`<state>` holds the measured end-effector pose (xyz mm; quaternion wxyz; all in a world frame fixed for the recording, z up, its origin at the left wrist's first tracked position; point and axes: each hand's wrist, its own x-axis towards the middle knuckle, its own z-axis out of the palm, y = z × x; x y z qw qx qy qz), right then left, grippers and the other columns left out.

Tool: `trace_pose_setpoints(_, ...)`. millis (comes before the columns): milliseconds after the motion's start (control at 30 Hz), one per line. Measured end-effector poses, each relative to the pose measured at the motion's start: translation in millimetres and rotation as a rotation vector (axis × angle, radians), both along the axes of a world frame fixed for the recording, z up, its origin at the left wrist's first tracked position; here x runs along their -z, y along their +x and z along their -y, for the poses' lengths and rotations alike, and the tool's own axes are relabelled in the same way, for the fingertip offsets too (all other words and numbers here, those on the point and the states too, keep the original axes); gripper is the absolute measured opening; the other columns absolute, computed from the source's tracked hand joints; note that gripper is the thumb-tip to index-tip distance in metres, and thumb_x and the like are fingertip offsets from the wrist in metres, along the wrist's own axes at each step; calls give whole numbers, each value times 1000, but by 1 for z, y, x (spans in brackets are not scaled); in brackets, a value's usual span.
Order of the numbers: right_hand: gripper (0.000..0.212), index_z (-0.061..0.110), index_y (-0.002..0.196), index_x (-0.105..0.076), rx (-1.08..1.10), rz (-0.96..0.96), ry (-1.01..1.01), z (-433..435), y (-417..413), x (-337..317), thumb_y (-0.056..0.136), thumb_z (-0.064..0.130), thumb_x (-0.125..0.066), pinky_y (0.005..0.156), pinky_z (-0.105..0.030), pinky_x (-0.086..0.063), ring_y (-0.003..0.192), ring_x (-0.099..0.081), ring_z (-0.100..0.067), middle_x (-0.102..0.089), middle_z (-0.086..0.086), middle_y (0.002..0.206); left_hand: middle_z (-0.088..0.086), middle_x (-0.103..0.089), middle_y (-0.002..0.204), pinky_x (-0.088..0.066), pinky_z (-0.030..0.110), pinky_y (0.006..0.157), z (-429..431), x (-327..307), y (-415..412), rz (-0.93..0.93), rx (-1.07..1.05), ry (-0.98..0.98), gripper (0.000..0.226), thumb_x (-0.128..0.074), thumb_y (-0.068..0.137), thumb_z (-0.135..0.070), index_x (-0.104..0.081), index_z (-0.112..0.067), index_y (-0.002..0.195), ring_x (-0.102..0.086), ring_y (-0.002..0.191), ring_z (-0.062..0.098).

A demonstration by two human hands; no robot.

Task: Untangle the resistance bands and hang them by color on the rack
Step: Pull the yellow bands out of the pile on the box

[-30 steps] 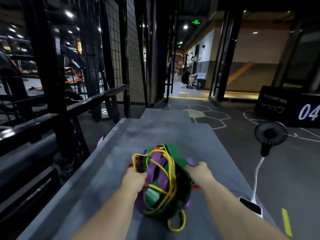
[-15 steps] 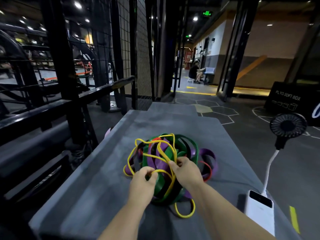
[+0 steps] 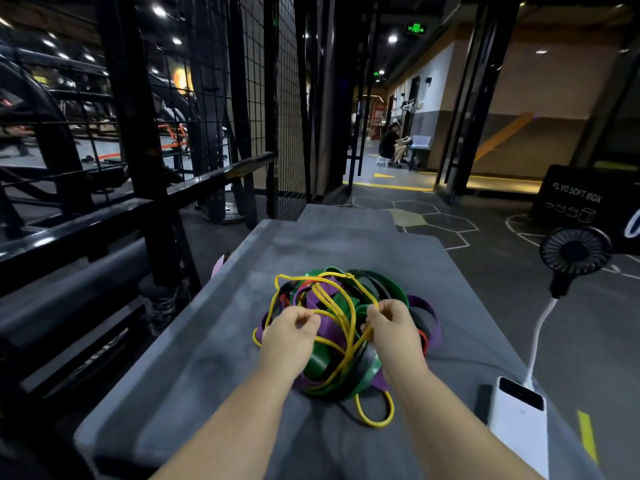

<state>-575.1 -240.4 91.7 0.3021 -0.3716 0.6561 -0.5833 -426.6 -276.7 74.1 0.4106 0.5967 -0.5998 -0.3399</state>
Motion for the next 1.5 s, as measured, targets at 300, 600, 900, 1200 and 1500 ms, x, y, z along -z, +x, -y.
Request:
trace_pose_setpoints(300,26,18,73,-45,-34,67,-113,-23,1,0,94,29,-56,62,-37,-36,59,-38,-18,-42,2,59,-4,-68,110,-44,31,93,-3,-23,-23,211,150,24,25,-54,92,-43,-65,-26,107,-58,110,19)
trace_pose_setpoints(600,42,22,129,-47,84,-396,305,-14,-26,22,89,25,-60,91,-35,-43,111,-52,-33,-53,-11,124,1,-55,123,-43,32,85,7,-13,-27,504,121,47,40,-47,91,-58,-62,-31,116,-56,111,25)
trace_pose_setpoints(900,39,22,77,-63,-198,-793,435,24,-1,5,91,55,-49,74,-30,-46,94,-62,-28,-67,-2,89,-2,-64,85,-44,29,70,12,4,-28,239,-32,6,24,-63,85,-49,-56,-26,80,-63,92,24)
trace_pose_setpoints(1200,17,11,81,-56,-135,-167,-53,-3,17,-5,95,12,-46,55,-21,-40,56,-50,-7,-60,3,67,-4,-66,85,-41,29,77,6,-9,-26,-130,-44,39,22,-55,93,-40,-66,-22,86,-61,92,21)
trace_pose_setpoints(1500,31,16,67,-49,-403,76,-173,-62,37,18,98,18,-55,54,-28,-30,54,-34,-11,-39,2,55,1,-67,57,-44,18,43,-5,-44,-25,-941,-23,433,26,-48,100,-25,-59,-9,83,-56,41,8)
